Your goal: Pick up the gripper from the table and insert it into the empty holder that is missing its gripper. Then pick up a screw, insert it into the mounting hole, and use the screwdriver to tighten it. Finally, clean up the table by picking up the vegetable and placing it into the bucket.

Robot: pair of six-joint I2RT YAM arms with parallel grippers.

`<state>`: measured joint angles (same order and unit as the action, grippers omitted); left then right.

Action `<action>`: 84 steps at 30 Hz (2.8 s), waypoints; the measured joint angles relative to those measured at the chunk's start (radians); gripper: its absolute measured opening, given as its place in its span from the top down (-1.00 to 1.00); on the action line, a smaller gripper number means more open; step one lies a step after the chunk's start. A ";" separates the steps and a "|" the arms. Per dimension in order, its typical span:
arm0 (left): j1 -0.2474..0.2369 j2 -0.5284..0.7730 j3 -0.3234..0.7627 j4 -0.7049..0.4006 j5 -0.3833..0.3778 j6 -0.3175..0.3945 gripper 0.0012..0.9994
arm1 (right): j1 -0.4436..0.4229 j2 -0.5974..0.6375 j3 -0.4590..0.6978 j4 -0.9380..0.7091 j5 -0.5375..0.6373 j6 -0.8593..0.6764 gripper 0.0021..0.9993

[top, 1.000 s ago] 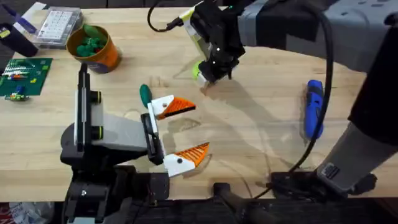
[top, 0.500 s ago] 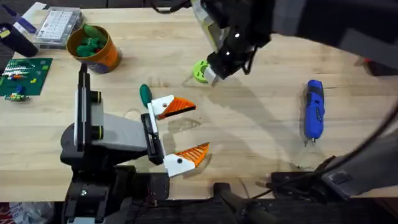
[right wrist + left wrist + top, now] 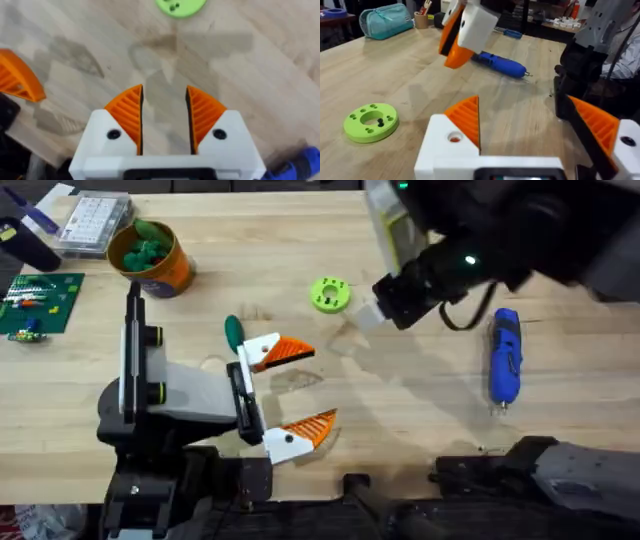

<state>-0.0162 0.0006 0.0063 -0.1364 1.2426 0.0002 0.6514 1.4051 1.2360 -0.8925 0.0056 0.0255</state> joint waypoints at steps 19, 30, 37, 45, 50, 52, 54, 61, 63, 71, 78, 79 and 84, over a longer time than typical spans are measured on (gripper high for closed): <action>0.000 0.000 0.000 0.000 0.000 0.000 -0.98 | 0.007 0.150 -0.096 0.305 -0.031 -0.026 0.10; 0.000 0.000 0.000 0.000 0.000 0.000 -0.98 | 0.007 0.320 -0.006 0.415 -0.037 -0.062 0.10; 0.000 0.000 0.000 0.000 0.000 0.000 -0.98 | 0.007 0.374 -0.005 0.474 -0.037 -0.078 0.10; 0.000 0.000 0.000 0.000 0.000 0.000 -0.98 | 0.007 0.402 -0.005 0.502 -0.037 -0.087 0.10; 0.000 0.000 0.000 0.000 0.000 0.000 -0.98 | 0.007 0.417 -0.004 0.517 -0.037 -0.097 0.10; 0.000 0.000 0.000 0.000 0.000 0.000 -0.98 | 0.007 0.432 -0.004 0.529 -0.037 -0.100 0.10; 0.000 0.000 0.000 0.000 0.000 0.000 -0.98 | 0.007 0.447 -0.004 0.534 -0.037 -0.101 0.10; 0.000 0.000 0.000 0.000 0.000 0.000 -0.98 | 0.007 0.456 0.000 0.542 -0.037 -0.105 0.10; 0.000 0.000 0.000 0.000 0.000 0.000 -0.98 | 0.007 0.456 0.000 0.542 -0.037 -0.105 0.10; 0.000 0.000 0.000 0.000 0.000 0.000 -0.98 | 0.007 0.456 0.000 0.542 -0.037 -0.107 0.45; 0.000 0.000 0.000 0.000 0.000 0.000 -0.98 | 0.007 0.456 0.000 0.542 -0.037 -0.108 0.98; 0.000 0.000 0.000 0.000 0.000 0.000 -0.98 | 0.007 0.456 0.000 0.542 -0.037 -0.108 0.98; 0.000 0.000 0.000 0.000 0.000 0.000 -0.98 | 0.007 0.456 0.000 0.542 -0.037 -0.108 0.98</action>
<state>-0.0162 0.0006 0.0063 -0.1366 1.2423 0.0002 0.6582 1.8610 1.2362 -0.3508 -0.0316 -0.0830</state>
